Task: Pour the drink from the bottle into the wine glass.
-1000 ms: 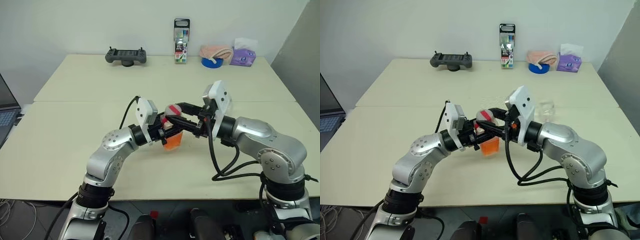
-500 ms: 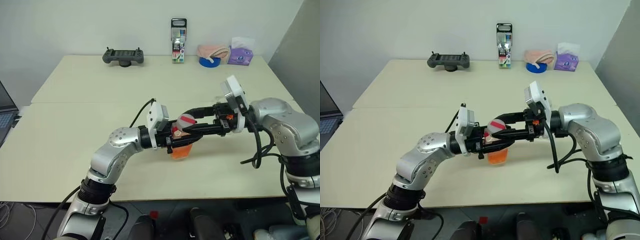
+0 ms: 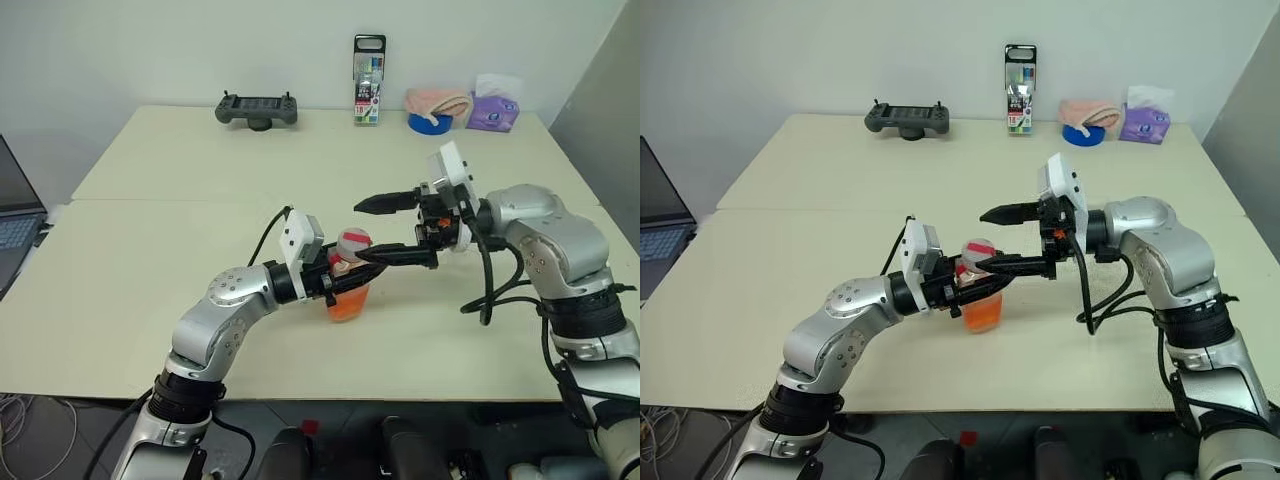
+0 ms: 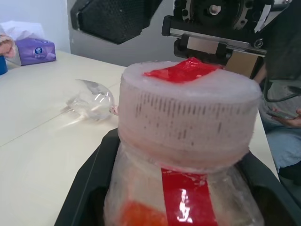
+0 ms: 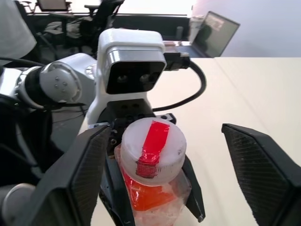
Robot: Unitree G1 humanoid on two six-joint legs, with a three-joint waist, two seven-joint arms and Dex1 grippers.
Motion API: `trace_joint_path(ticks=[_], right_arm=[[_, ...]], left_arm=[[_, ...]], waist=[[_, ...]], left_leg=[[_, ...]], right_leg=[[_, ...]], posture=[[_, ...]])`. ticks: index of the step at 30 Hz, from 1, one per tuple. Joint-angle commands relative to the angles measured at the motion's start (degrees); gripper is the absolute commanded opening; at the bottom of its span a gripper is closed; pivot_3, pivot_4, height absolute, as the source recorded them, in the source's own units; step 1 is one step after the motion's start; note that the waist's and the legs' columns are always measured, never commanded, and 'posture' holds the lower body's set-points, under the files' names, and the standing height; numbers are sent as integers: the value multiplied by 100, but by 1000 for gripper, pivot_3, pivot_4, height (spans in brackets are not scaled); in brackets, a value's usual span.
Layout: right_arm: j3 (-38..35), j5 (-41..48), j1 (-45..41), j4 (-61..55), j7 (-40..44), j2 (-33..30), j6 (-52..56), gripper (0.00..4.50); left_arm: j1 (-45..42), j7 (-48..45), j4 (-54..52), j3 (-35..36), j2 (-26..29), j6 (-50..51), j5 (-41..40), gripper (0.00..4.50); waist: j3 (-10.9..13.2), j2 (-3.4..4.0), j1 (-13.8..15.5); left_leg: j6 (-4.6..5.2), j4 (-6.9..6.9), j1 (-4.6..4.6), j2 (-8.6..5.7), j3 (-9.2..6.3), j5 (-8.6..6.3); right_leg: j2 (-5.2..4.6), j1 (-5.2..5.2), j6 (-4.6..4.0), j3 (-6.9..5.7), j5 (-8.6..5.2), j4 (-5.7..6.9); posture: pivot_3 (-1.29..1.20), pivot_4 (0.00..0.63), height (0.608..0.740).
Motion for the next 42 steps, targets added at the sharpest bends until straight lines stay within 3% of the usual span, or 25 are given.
trace_joint_path(ticks=[1, 6, 11, 19, 26, 39, 42], right_arm=[[-404, 97, 331, -873, -513, -149, 191, 3924], [-776, 291, 838, -2004, -1703, -154, 1018, 3924], [-931, 542, 1230, -3028, -3252, 439, 1910, 3924], [-694, 200, 1327, -3486, -4809, 1195, 2308, 3924], [-493, 506, 1263, -3777, -5348, 1621, 2897, 3924], [-418, 572, 1297, -3806, -5742, 1858, 3320, 3924], [-426, 569, 1280, -3787, -5786, 1915, 3291, 3293]], left_arm=[[-157, 36, -125, 119, -44, -222, 71, 2145], [-310, 55, 139, 163, -124, -467, 256, 2145], [-450, -8, 480, 202, -191, -701, 376, 2145], [-474, -155, 658, 90, -232, -841, 464, 2145], [-554, -292, 837, 57, -184, -895, 603, 2145], [-541, -343, 845, 115, -301, -948, 564, 2145], [-522, -342, 826, 104, -301, -927, 571, 2145]], waist=[[0, 0, -2], [0, 0, 0], [0, 0, -23], [0, 0, -23], [0, 0, -26], [0, 0, -29], [0, 0, -30]], left_leg=[[0, 0, -1, 0, 0, 0], [0, 2, 0, 1, 1, 0], [-1, 2, 4, 5, 3, 1], [-1, 3, 3, 2, 6, 1], [-1, 0, 3, 4, 3, 1], [0, 1, 3, 4, 2, 1], [0, 0, 3, 4, 2, 1]], right_leg=[[0, 0, 1, 0, 0, 0], [0, 0, 5, 2, -3, 2], [7, 0, 6, 4, -3, 5], [6, 0, 6, 8, -4, 3], [8, 0, 6, 4, -4, 5], [9, 0, 6, 4, -4, 5], [9, 0, 6, 4, -4, 5]], posture=[[0, 150, 740], [0, 150, 740], [0, 150, 740], [0, 150, 740], [0, 150, 740], [0, 150, 740], [0, 150, 740]])
